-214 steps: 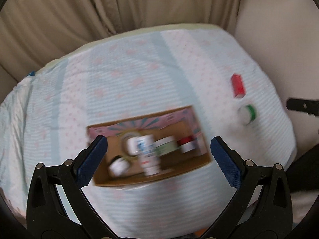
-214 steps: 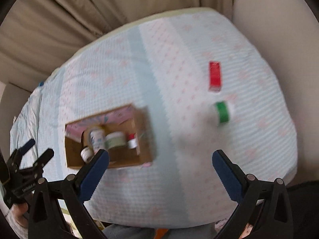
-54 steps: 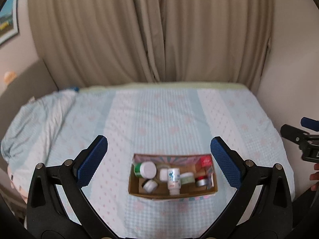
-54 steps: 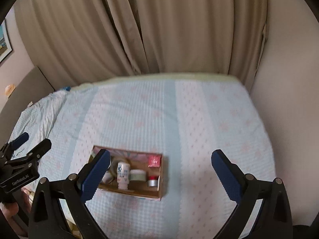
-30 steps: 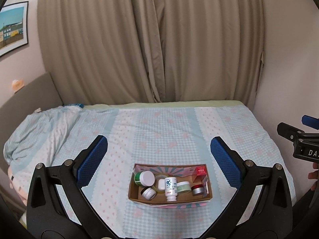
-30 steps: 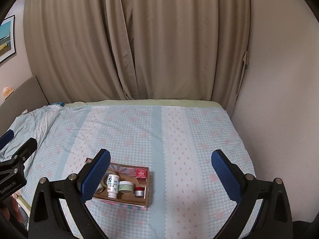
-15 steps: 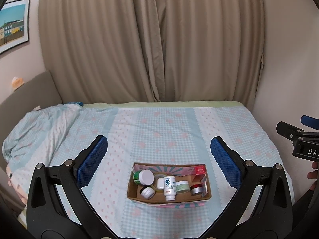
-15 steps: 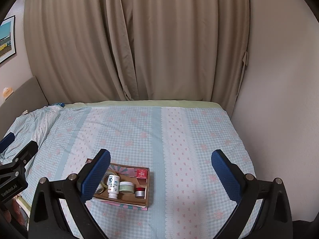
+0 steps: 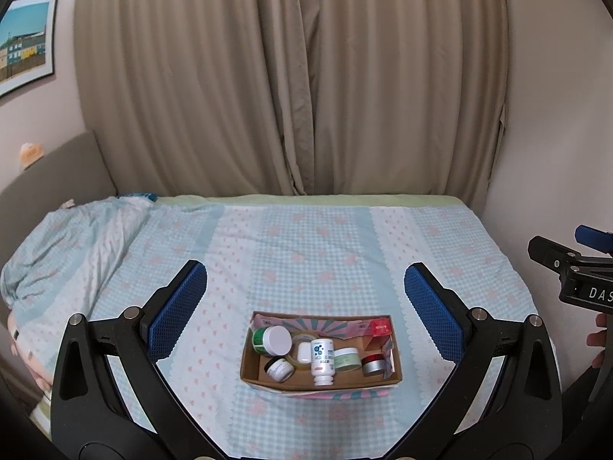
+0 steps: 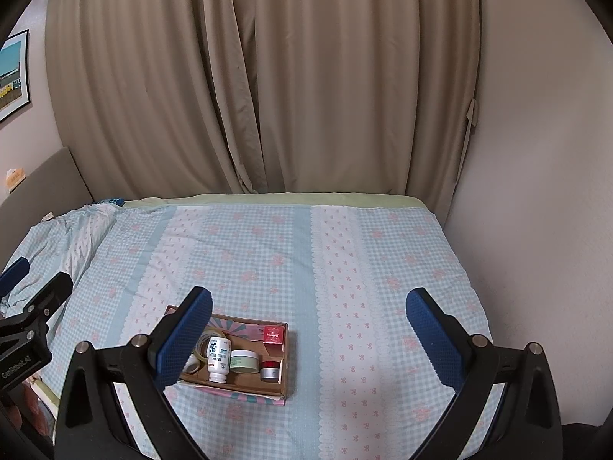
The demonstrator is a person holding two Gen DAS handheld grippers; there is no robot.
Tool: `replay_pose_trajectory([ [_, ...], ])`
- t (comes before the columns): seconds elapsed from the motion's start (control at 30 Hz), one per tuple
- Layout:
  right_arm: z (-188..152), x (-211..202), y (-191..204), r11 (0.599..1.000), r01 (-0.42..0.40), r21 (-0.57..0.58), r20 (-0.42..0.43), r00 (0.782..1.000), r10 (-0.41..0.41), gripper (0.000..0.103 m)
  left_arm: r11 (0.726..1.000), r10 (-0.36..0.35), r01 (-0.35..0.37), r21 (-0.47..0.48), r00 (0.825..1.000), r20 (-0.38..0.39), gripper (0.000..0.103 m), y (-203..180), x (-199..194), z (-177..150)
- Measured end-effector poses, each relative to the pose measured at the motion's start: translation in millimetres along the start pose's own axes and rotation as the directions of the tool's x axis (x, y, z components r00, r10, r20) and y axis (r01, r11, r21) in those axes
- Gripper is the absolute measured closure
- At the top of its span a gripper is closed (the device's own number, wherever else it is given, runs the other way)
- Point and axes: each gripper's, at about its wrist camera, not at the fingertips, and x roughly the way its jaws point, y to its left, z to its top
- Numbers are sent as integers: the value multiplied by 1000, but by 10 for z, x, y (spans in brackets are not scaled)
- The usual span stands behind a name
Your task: Organize rigid objects
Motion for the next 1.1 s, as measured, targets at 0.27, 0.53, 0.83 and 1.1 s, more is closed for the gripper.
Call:
replay_pose_trajectory([
  [0.27, 10, 0, -7, 1000, 1, 0, 1, 1000, -1, 2, 1000, 5, -5, 1, 1000, 1, 0, -17, 3, -19],
  [0.53, 15, -1, -2, 1000, 1, 1, 5, 1000, -1, 2, 1000, 9, -9, 4, 1000, 12, 0, -44, -5, -50],
  [0.83, 8, 10, 23, 1000, 2, -1, 14, 1000, -2, 2, 1000, 14, -14, 1, 1000, 19, 0, -37, -2, -52],
  [1.1, 9, 20, 23, 1000, 3, -3, 14, 1000, -2, 2, 1000, 28, -29, 8, 998, 47, 0, -62, -40, -52],
])
